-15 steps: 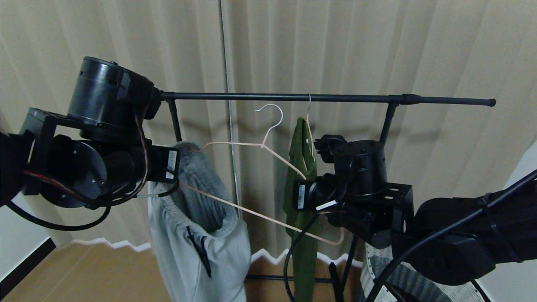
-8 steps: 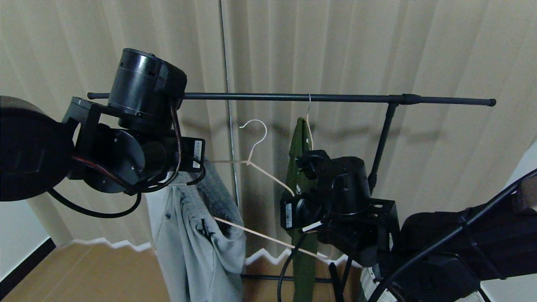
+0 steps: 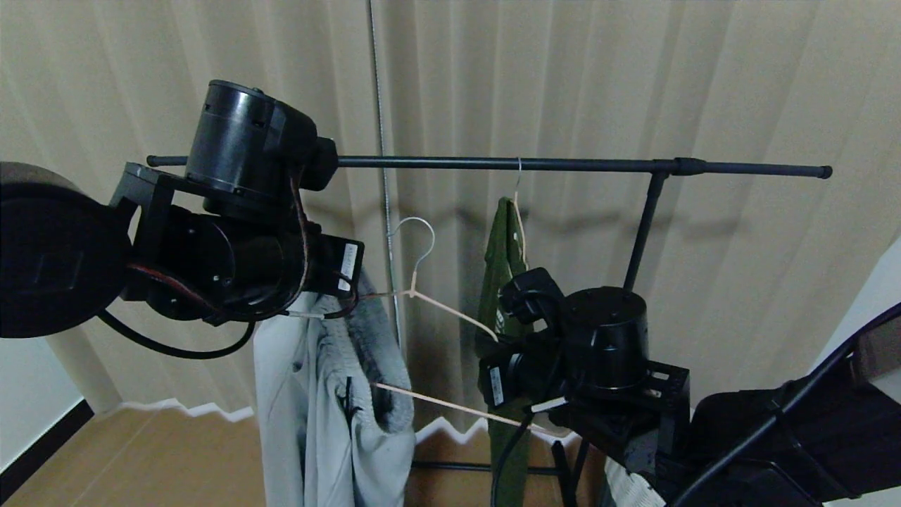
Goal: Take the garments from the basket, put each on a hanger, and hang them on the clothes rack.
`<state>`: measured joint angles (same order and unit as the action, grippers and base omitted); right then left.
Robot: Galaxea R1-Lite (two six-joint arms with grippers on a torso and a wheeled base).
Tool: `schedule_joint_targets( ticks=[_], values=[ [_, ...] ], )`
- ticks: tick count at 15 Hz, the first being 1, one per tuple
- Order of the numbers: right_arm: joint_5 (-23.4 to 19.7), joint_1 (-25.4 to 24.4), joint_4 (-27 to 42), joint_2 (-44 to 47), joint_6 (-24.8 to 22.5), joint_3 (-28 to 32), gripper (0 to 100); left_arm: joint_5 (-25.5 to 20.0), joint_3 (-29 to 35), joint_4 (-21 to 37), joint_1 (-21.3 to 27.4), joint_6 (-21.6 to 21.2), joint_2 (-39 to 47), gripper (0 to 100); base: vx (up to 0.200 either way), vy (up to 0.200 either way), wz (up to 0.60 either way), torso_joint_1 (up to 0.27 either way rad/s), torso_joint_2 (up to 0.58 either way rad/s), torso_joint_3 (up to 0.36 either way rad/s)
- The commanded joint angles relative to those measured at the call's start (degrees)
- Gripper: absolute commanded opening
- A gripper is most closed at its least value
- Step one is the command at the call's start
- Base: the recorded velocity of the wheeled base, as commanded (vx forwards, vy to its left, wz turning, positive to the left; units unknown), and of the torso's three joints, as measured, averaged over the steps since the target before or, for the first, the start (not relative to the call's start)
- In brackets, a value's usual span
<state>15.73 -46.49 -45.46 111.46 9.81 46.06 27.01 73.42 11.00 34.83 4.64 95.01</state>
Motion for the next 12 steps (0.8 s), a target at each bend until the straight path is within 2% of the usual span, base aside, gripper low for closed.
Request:
schedule_joint_targets(
  ticks=[1, 4, 7, 8, 12],
  values=[
    [-0.08, -0.09, -0.24, 0.43, -0.23, -0.53, 0, -2.93, -0.74, -0.19, 0.94, -2.01, -0.79, 0, 0.000, 0.000, 0.00, 0.000, 0.00, 0.000],
    [-0.08, -0.09, -0.24, 0.07, -0.15, -0.88, 0, -11.02, -1.79, -1.86, 1.29, -5.79, -1.76, 0, 0.000, 0.000, 0.00, 0.000, 0.00, 0.000],
    [-0.08, 0.00, -0.42, -0.80, -0.06, -0.88, 0, -17.43, -7.15, -4.67, 1.03, -12.82, -4.93, 0, 0.000, 0.000, 0.00, 0.000, 0.00, 0.000],
    [-0.08, 0.18, -1.30, -1.60, 0.12, -1.06, 0, -20.95, -11.64, -7.39, 0.77, -16.51, -7.21, 0, 0.000, 0.000, 0.00, 0.000, 0.00, 0.000],
    [0.01, 0.26, -5.52, -1.77, -0.15, -1.41, 0, -21.65, -18.14, -13.19, 0.68, -19.50, -8.44, 0, 0.000, 0.000, 0.00, 0.000, 0.00, 0.000]
  ],
)
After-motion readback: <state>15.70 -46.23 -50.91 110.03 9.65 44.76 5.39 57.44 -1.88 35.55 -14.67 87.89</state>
